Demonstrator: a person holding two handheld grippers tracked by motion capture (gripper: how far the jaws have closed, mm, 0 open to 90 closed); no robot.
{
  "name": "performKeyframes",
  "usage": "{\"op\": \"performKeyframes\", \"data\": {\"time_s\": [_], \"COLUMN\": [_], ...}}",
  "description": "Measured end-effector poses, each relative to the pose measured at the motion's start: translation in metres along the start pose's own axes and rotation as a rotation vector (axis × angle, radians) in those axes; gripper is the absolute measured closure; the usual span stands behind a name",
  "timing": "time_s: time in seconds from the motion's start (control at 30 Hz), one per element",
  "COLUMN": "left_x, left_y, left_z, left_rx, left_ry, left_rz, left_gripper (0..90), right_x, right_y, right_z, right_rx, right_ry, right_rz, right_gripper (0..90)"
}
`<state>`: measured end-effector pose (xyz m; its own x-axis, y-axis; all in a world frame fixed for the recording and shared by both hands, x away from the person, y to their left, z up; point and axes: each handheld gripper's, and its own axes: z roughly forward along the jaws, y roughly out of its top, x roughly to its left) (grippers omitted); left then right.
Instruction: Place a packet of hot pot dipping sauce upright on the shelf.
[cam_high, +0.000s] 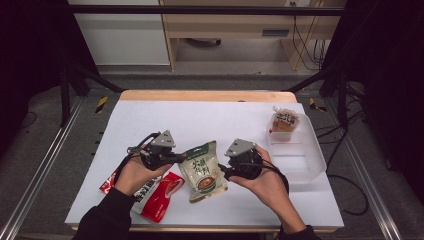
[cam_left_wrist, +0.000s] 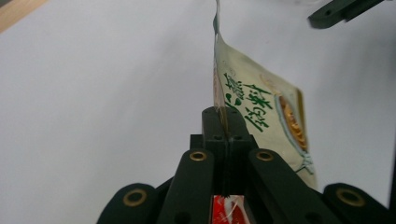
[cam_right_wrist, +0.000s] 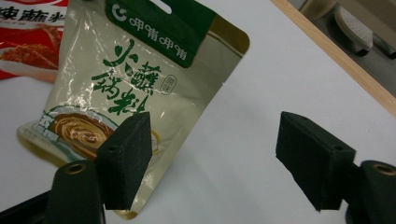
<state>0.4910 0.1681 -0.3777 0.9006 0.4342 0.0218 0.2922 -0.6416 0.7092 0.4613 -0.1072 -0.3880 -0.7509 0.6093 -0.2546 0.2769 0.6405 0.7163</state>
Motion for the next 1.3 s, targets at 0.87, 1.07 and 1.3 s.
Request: {"op": "performKeyframes", "data": {"time_s": [0.87,1.07,1.3], "left_x": [-0.030,-0.028,-0.024], "left_y": [0.047,0.046,0.043], "left_z": [-0.013,-0.014,-0.014], "left_rx": [-0.009,-0.006,-0.016], "left_ry": [-0.108,-0.103,-0.089], "left_rz": [0.196,0.198,0.172], "left_gripper": [90.0,90.0,89.1], "right_x": [-0.007,-0.005,-0.004], "right_y": [0.046,0.046,0.051], "right_z": [-0.017,-0.016,-0.016], "right_rx": [0.185,0.210,0.221], "right_ry": [0.223,0.248,0.270], "right_rz": [-0.240,-0.245,-0.244], "right_gripper": [65.1,83.4,90.0]}}
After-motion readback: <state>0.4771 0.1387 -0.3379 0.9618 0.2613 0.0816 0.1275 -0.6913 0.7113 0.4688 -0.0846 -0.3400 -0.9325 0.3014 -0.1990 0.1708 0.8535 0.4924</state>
